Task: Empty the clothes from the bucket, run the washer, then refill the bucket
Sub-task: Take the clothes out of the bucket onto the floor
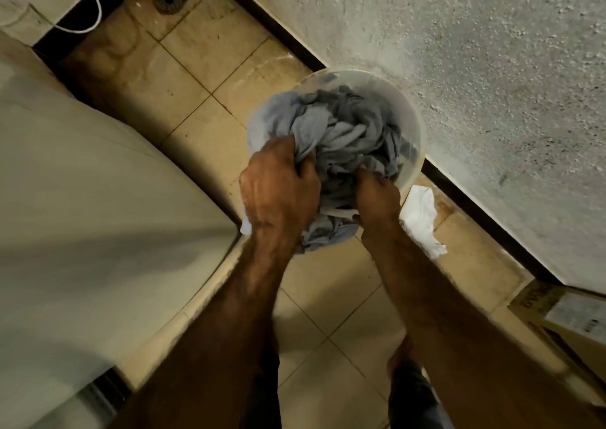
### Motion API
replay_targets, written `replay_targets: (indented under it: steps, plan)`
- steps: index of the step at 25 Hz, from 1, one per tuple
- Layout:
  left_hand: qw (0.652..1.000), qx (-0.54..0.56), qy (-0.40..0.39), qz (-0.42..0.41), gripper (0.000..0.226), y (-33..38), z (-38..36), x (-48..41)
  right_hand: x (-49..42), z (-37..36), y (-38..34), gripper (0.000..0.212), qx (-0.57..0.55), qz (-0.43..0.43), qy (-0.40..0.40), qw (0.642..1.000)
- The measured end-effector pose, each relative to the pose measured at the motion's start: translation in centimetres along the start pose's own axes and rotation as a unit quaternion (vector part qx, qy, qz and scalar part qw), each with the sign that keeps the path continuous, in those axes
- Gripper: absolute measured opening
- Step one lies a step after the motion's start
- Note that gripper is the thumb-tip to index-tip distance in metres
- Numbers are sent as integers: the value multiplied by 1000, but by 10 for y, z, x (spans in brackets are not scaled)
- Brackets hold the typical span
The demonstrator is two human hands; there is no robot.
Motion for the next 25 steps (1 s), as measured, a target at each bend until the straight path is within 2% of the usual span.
replay_targets:
  steps: [3,5,8,10,11,13,15,16,17,19,21,23,25]
  plan:
    - [992,110,29,45,19,-8,2,9,0,5,-1,38,-3,29,37,999]
    - [987,133,24,85,26,-17,4,18,-2,8,-2,33,14,64,84,994]
    - [976,199,42,78,24,-10,12,23,6,17,-13,19,18,215,171,961]
    - [963,250,90,51,17,-2,27,21,7,12,-12,21,33,228,129,964]
    - [957,268,108,27,14,2,33,22,7,9,-8,29,53,190,92,976]
    - [952,290,97,24,7,1,40,30,0,2,8,48,52,45,17,997]
    - [960,258,-19,105,9,-11,26,45,6,-6,18,65,-29,-124,-103,987]
    - [965,202,-96,141,17,-22,15,55,12,-12,18,68,-74,-165,-160,970]
    - [966,143,-155,151,23,-32,8,66,20,-16,13,66,-94,-174,-191,962]
    - [970,112,-177,121,28,-36,5,79,28,-21,-2,52,-83,-111,-198,970]
    - [972,169,-129,96,23,-29,10,81,23,-25,-15,39,-93,-4,-168,981]
    - [971,209,-78,90,21,-25,14,76,20,-23,-17,35,-123,55,-136,982]
    - [972,215,-62,76,23,-23,13,69,19,-18,-15,45,-152,53,-125,979]
Point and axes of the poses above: each hand's wrist, its own x-axis away from the middle knuckle, its own z-axis out of the back of the hand, y = z × x, the point moved 4 cm from there along -x, towards the middle knuckle, and after that the axes turned 14 degrees about y, right-handed, at the moved point
